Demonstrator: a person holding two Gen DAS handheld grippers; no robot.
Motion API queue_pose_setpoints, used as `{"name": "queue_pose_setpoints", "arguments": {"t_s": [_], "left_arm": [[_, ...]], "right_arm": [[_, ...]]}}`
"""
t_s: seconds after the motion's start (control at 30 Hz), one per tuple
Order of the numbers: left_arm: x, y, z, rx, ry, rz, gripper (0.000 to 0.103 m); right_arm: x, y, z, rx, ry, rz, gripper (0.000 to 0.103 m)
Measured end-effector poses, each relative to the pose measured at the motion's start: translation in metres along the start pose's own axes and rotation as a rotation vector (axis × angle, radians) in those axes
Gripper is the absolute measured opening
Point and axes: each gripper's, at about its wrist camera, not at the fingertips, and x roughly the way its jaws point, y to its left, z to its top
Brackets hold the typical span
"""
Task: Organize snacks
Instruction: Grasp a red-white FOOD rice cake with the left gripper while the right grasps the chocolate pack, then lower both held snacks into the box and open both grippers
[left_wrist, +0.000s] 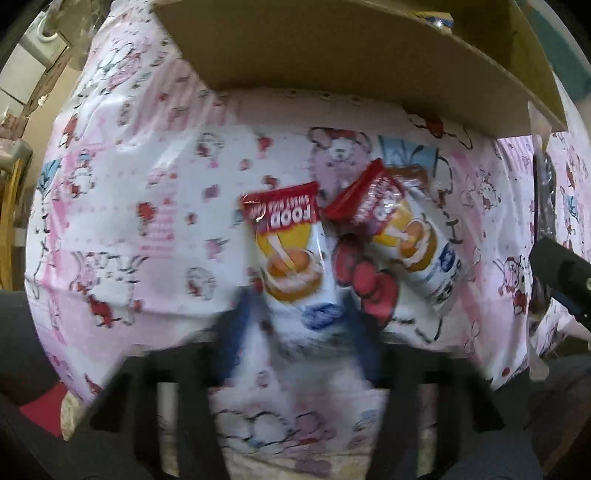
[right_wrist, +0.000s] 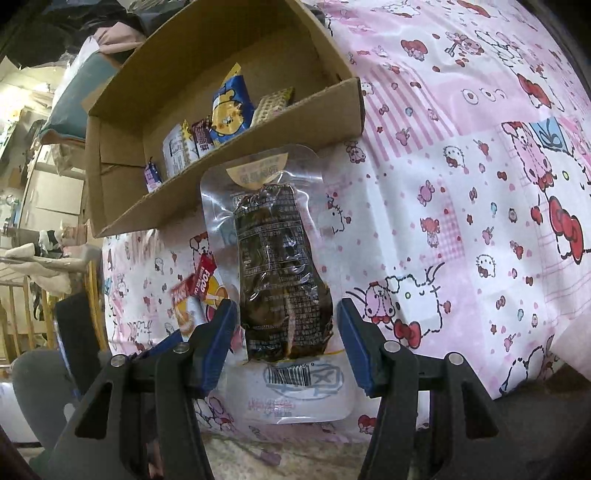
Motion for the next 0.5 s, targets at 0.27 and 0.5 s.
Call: {"name": "queue_pose_setpoints", "arguments": {"t_s": [0.27,0.5], "left_arm": [[-0.027,0.036,0.004,0.015,-0.01,-0.032,0.028],[-0.061,0.06,0.016,-0.025,-0.074,-0.073,0.028]], "right_arm": [[0.007,0.017,-0.01,-0.018,0.032,0.065,0.059],[-0.001,0.033,-0.027,-0.044,0.042,0.167,0.059]]}}
